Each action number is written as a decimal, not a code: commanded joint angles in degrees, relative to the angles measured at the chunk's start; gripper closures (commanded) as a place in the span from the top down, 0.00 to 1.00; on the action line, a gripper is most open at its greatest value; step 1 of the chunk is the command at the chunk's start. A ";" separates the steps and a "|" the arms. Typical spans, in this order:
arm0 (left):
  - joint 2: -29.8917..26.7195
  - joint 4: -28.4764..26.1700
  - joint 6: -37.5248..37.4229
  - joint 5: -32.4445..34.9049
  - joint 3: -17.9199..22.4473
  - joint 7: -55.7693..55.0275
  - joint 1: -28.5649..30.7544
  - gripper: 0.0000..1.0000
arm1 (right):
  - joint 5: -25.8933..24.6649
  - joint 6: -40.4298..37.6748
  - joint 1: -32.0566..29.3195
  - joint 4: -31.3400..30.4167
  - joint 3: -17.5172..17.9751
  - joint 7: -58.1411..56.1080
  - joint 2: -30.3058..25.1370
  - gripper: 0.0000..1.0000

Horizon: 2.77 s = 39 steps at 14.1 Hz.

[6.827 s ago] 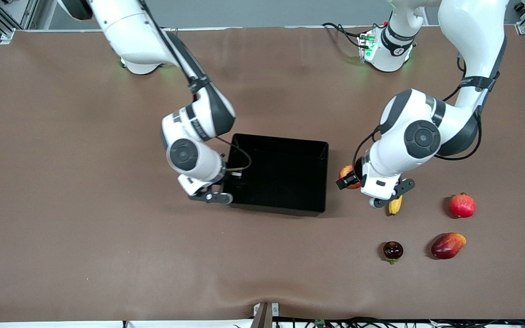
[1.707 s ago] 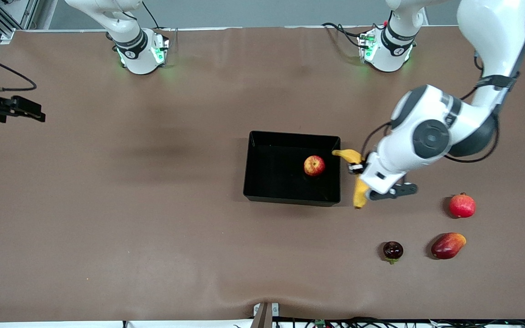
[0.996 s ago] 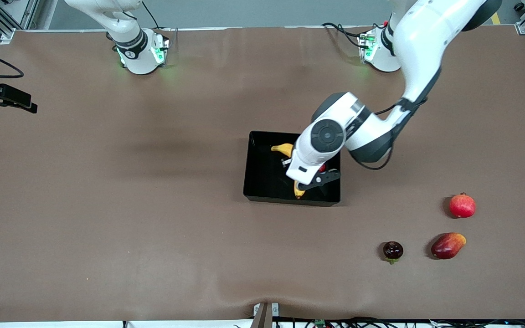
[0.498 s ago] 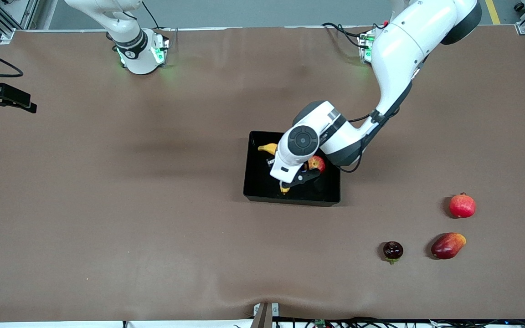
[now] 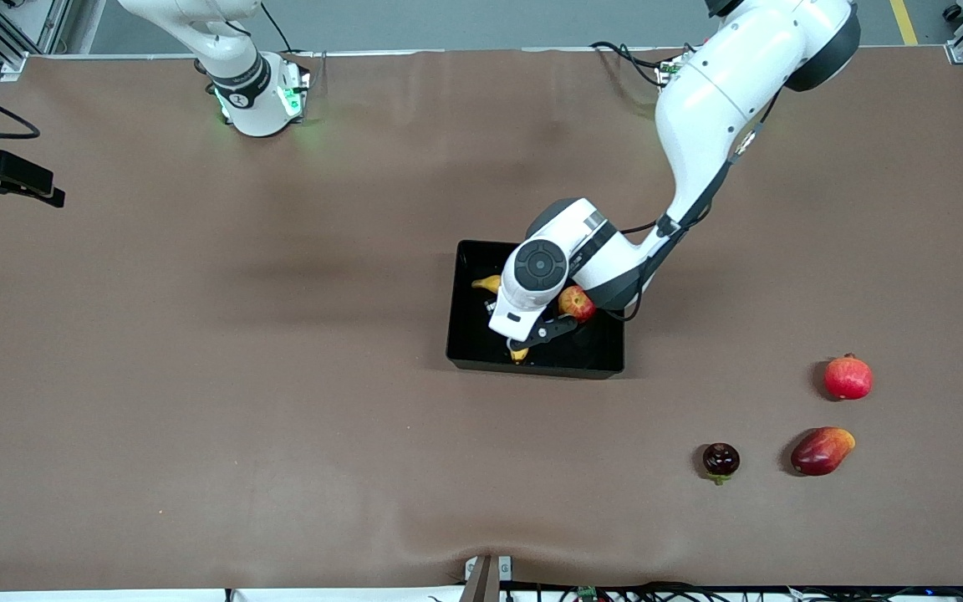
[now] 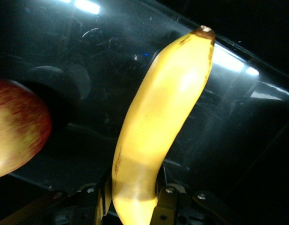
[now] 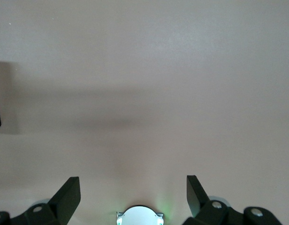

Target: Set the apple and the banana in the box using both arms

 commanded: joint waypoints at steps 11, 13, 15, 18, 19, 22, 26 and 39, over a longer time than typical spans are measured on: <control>-18.17 1.87 -13.91 3.43 0.13 19.21 13.94 1.00 | 0.51 -0.30 0.38 0.78 -0.35 0.57 0.17 1.00; -22.74 1.87 -17.77 2.19 0.13 24.93 18.60 1.00 | 0.60 -0.22 0.38 0.78 -0.35 0.66 0.26 1.00; -26.96 1.87 -21.21 1.84 0.13 32.57 22.56 1.00 | 0.78 -0.22 0.46 0.78 -0.35 0.66 0.26 1.00; -33.29 1.87 -26.04 -1.93 0.22 37.17 28.10 1.00 | 0.69 -0.22 0.46 0.78 -0.27 0.66 0.26 1.00; -34.88 1.87 -27.54 -1.94 0.22 37.96 29.34 1.00 | 0.78 -0.22 0.46 0.78 -0.27 0.57 0.26 1.00; -38.92 1.78 -30.53 -2.29 0.57 42.97 32.06 1.00 | 0.78 -0.22 0.38 0.78 -0.27 0.57 0.26 1.00; -45.42 -0.49 -33.34 -7.30 3.02 47.72 33.84 1.00 | 0.86 -0.22 0.46 0.95 -0.27 0.66 0.26 1.00; -55.73 -7.10 -38.80 -11.26 23.68 57.91 15.29 1.00 | 0.96 -0.30 1.60 1.92 -0.18 0.48 0.35 1.00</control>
